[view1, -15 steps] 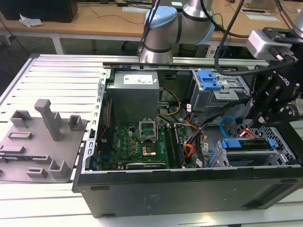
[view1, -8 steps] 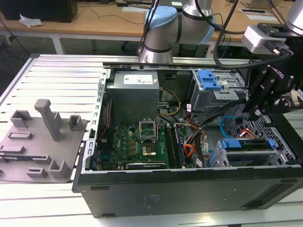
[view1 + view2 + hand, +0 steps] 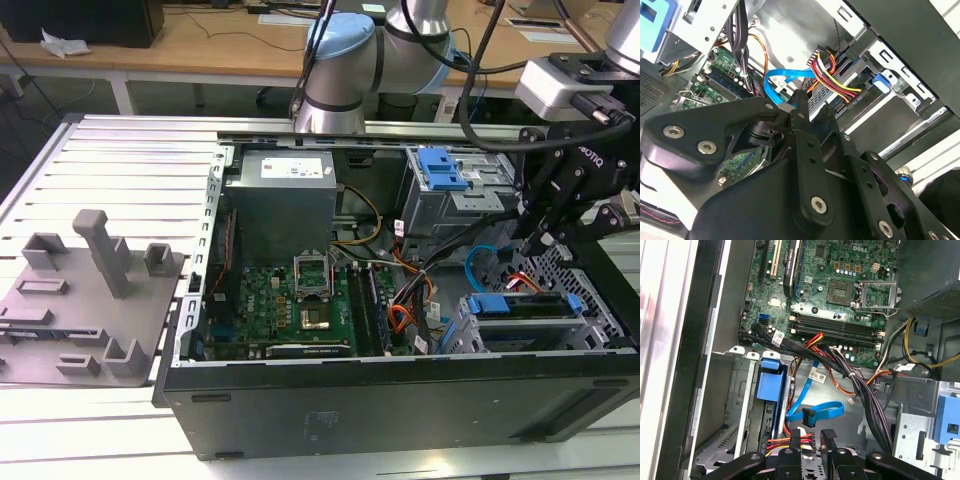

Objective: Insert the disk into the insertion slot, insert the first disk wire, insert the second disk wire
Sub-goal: 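Insert the second disk wire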

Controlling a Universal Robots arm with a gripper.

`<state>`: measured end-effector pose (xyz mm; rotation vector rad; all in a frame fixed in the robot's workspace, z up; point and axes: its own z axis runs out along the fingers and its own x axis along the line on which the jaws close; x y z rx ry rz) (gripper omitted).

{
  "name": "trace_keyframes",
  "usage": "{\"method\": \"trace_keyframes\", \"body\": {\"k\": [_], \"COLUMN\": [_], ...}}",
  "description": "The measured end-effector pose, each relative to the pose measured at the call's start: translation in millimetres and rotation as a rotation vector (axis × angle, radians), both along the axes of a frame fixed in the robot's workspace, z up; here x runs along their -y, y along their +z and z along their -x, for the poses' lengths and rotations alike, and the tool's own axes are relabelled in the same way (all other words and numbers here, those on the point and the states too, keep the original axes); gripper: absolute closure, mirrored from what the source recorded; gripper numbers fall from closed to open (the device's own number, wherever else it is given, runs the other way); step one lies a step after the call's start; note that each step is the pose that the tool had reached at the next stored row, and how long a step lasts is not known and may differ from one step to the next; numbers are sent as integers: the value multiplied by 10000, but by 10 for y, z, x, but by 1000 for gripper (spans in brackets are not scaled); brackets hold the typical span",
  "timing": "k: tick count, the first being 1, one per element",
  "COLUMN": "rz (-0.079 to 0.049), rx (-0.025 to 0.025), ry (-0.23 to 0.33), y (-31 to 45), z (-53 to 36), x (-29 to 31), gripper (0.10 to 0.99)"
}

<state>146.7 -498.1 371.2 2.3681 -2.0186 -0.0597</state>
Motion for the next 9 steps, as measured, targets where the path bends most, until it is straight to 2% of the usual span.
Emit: {"method": "trace_keyframes", "body": {"k": [4,9], "rz": [-4,138], "rx": [0,0], "ry": [8,107], "y": [-4,-48], "z": [2,152], "x": [-2,-3], "gripper": [784,784]}}
